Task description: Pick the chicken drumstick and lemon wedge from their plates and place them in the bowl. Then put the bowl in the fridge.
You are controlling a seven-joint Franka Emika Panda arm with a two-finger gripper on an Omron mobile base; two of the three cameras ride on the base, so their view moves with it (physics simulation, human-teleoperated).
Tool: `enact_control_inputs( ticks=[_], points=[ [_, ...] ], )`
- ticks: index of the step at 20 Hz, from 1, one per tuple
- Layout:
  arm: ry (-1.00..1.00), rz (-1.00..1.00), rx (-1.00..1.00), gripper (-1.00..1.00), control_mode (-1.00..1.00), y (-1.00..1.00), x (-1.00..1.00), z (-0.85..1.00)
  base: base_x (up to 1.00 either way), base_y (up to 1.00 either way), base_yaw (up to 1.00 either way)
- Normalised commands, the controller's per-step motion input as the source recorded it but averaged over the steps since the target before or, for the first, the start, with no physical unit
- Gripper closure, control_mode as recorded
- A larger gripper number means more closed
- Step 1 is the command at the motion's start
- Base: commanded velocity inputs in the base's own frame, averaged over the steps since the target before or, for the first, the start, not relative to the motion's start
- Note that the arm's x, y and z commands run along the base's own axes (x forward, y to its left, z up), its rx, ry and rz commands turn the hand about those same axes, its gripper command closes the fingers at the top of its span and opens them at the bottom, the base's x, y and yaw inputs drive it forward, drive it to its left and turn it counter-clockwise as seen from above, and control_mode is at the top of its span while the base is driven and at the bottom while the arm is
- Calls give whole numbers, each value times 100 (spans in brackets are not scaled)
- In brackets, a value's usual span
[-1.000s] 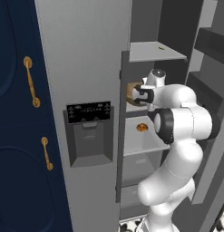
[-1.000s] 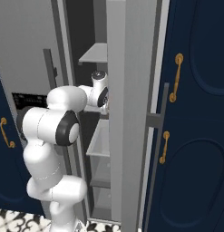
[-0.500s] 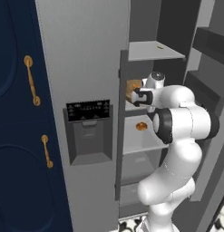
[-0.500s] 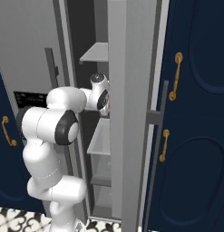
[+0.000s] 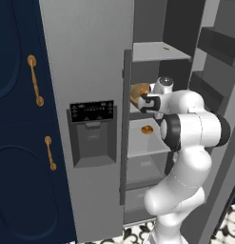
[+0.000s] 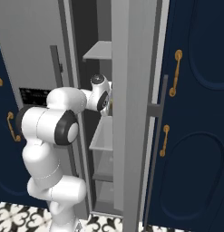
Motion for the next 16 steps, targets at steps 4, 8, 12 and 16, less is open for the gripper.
enact_control_inputs(
  ticks=[4,8,12,16],
  points=[
    [0,0,0,100,100,0,0,0,35,0,1],
    [0,0,0,100,100,0,0,0,17,0,2],
    [0,0,0,100,100,0,0,0,36,0,1],
    [0,0,0,100,100,0,0,0,23,0,1]
  ],
)
